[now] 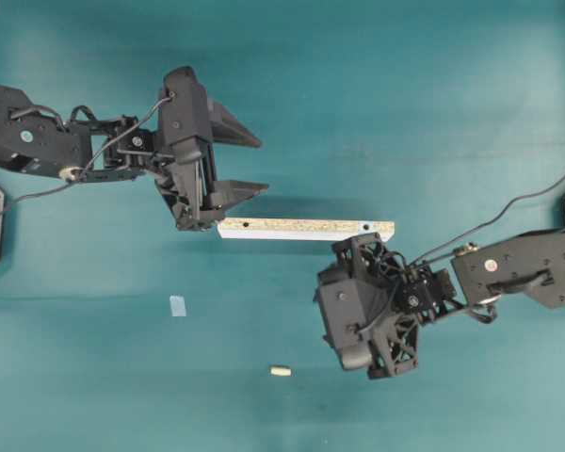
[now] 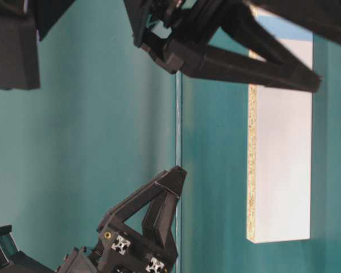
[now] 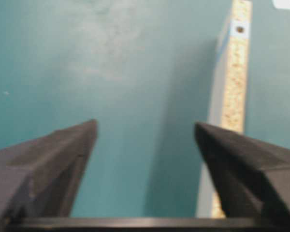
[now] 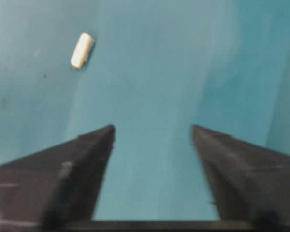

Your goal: Insert the rod into the hole on the wooden board.

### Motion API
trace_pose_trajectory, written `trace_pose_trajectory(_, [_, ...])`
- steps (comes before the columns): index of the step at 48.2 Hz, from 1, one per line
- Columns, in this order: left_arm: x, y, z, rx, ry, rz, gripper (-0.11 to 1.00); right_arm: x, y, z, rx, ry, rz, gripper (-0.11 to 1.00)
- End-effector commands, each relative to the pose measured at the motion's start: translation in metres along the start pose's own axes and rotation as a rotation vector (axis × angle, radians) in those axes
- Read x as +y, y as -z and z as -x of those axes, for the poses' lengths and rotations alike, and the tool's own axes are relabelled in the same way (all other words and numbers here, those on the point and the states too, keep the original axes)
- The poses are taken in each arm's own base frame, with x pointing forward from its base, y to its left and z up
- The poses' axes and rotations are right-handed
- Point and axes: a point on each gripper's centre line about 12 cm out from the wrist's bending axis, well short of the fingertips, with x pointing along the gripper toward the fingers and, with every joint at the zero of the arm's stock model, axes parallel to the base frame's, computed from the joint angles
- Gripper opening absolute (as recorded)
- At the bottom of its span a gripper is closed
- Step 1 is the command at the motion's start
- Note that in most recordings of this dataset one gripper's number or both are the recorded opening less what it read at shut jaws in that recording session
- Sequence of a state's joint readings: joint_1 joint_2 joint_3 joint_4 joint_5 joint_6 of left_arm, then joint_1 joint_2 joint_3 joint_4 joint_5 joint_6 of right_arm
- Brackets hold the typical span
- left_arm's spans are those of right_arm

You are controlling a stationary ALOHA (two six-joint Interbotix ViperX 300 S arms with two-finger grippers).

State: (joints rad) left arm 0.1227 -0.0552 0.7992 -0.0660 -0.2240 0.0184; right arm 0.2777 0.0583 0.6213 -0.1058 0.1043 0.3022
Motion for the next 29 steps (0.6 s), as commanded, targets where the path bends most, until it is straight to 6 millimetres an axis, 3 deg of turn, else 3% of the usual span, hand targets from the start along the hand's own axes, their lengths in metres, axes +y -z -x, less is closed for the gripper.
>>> trace_pose_trajectory(1, [-0.003,-0.016,0.004,-0.035,0.007,0.003,1.0,0.004,-0.014,0.009,-0.033,-0.009,-0.017,0.9])
trace_pose_trajectory(4, [-0.005,-0.017,0.003,-0.021,0.012,0.002,0.99,0.005,-0.016,0.01,-0.025,-0.007,-0.044,0.95])
trace_pose_trajectory(16, [-0.027,-0.011,-0.002,0.058,0.064,-0.031,1.0,0.01,-0.034,0.011,0.027,0.015,-0.117,0.94])
trace_pose_trajectory(29, [-0.051,0.009,-0.009,0.12,0.116,-0.064,1.0,0.019,-0.048,-0.006,0.113,0.045,-0.156,0.94])
